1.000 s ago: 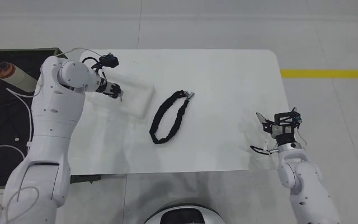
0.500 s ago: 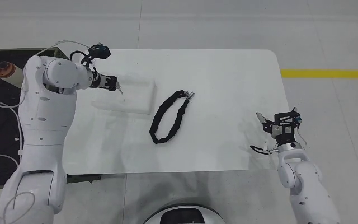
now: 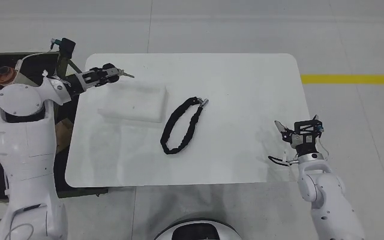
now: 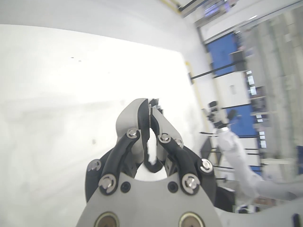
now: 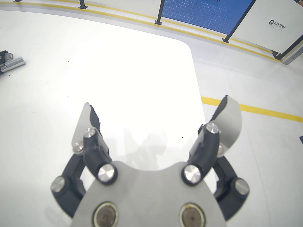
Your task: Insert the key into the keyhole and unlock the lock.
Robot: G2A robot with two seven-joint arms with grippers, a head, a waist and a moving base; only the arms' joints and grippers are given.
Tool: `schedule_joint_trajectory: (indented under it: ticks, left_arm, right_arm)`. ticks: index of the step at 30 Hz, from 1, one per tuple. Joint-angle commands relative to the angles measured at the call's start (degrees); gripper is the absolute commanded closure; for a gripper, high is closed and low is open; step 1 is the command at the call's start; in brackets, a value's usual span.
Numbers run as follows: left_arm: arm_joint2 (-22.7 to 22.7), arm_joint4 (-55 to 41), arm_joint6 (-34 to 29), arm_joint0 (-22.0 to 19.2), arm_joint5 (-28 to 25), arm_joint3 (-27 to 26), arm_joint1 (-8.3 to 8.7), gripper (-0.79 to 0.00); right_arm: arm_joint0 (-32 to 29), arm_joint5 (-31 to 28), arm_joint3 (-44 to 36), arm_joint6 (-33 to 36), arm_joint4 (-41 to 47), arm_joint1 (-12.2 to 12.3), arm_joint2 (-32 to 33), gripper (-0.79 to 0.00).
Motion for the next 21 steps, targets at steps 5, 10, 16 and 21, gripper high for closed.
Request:
schedule_joint_trajectory:
  ticks: [5,10,16,21]
  left_arm:
    - [2.5,-16.9,-4.3,-3.8,-4.8,15.3,-0.51,0.0]
    - [2.9,-19.1,-5.2,-4.2,-5.4,17.5,-0.57,0.0]
    - [2.9,-19.1,-5.2,-4.2,-5.4,17.5,-0.57,0.0]
    - [2.9,-19.1,-5.2,-4.2,-5.4,17.5,-0.57,0.0]
  right_arm:
    - [0.0,0.0,0.0,0.0,0.0,0.0,0.0,-0.785]
    - [0.0,0.0,0.0,0.0,0.0,0.0,0.0,-0.785]
    - [0.0,0.0,0.0,0.0,0.0,0.0,0.0,-0.785]
    - [0.0,0.0,0.0,0.0,0.0,0.0,0.0,-0.785]
